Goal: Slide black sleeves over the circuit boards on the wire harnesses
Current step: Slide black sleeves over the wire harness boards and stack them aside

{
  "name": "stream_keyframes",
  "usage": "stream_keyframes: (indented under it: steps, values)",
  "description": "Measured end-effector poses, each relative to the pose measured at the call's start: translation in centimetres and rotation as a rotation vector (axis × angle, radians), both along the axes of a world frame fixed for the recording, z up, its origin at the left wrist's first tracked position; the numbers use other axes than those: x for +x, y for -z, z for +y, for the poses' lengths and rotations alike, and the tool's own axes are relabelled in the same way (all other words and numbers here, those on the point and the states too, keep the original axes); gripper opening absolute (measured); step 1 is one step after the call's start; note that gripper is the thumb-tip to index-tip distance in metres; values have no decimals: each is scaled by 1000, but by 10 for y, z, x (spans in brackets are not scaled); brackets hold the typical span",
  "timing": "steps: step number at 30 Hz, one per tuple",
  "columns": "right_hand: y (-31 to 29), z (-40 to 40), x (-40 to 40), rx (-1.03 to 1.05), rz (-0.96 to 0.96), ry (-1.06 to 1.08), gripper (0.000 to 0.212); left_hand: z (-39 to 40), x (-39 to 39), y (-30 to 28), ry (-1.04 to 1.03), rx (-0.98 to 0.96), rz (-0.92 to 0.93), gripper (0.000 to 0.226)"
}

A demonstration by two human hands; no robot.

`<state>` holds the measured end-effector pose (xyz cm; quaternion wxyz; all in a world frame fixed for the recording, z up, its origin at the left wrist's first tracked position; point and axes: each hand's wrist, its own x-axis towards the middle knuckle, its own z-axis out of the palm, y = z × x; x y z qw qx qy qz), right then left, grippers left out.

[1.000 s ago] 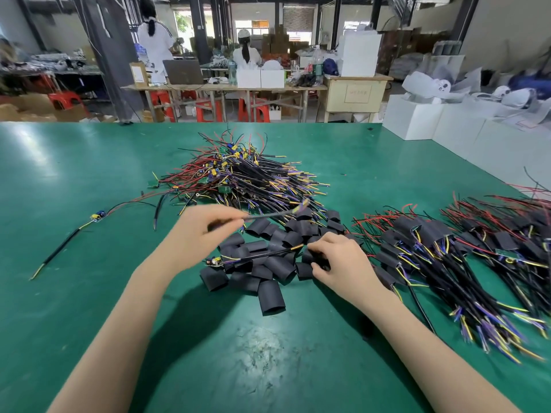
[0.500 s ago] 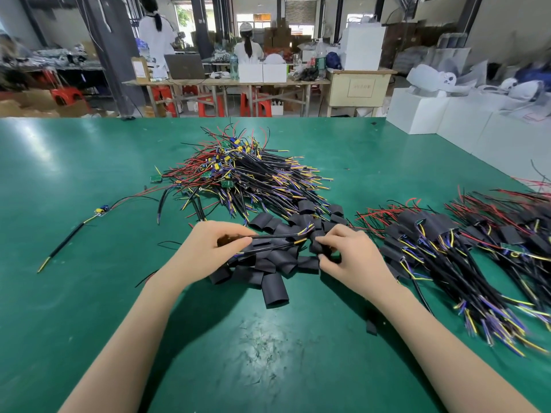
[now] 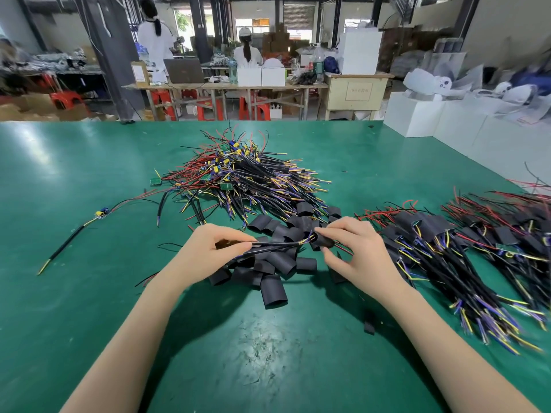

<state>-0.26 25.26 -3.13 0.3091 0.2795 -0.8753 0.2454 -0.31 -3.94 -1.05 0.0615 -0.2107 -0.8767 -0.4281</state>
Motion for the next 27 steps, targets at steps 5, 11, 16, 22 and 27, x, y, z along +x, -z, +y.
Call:
stream_keyframes:
  steps: [5,11,16,22,27]
  values:
    - [-2,-1,1,99,95,-11,34,0,0,1,26,4,5,27]
    - [-3,-2,2,86,142,4,35,-1,-2,2,16,-14,-13,33]
    - [-8,1,3,199,202,-8,35,-2,-2,1,8,-18,-64,27]
    - [-13,-1,8,399,238,-48,37,-1,1,0,36,-44,-82,25]
    - [-12,-9,13,397,183,-94,39,1,0,0,32,-6,-47,31]
